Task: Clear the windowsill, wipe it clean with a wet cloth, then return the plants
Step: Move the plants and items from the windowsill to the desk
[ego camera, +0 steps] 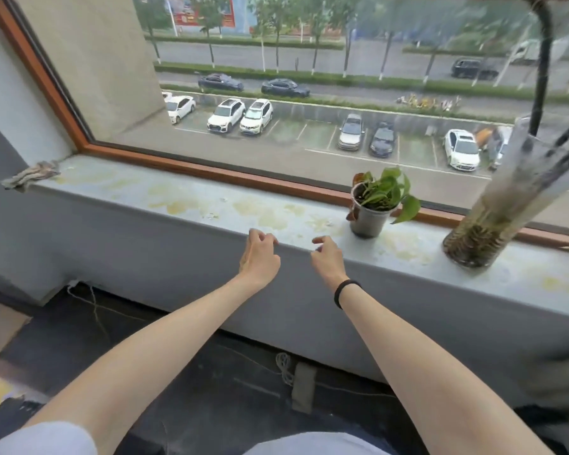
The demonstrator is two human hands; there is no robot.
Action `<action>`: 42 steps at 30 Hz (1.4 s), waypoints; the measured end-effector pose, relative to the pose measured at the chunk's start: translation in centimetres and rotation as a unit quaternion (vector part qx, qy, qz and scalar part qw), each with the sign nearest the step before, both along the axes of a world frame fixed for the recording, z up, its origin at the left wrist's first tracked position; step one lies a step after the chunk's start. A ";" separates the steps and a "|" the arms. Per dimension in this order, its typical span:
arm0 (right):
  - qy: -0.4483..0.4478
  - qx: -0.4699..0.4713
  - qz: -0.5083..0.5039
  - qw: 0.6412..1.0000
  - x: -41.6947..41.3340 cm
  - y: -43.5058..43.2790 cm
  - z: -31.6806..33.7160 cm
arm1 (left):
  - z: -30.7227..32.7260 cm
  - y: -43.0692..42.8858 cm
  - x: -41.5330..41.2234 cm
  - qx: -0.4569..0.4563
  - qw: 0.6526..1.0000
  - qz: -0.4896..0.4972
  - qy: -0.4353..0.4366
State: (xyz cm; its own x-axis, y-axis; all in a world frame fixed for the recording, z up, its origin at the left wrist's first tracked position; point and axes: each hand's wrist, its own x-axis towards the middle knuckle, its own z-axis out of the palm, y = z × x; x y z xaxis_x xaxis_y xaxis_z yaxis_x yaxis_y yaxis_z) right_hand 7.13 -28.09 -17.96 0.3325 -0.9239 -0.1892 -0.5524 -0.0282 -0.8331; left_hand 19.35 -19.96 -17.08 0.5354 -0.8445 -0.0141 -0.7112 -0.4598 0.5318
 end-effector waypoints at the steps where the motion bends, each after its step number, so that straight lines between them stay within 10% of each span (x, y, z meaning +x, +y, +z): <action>1: -0.004 0.007 -0.015 1.000 -1.0 -0.8 0.1 | 0.1 -1.0 -0.9 -0.002 1.000 -0.015 0.000; 29: -0.280 0.172 -0.368 0.870 -4.7 -14.3 4.0 | 2.5 -19.6 -2.1 0.078 0.961 -0.262 0.040; 42: -0.256 0.122 -0.284 0.916 -2.6 -12.7 8.5 | 5.8 -16.4 -3.0 -0.096 0.973 -0.156 0.140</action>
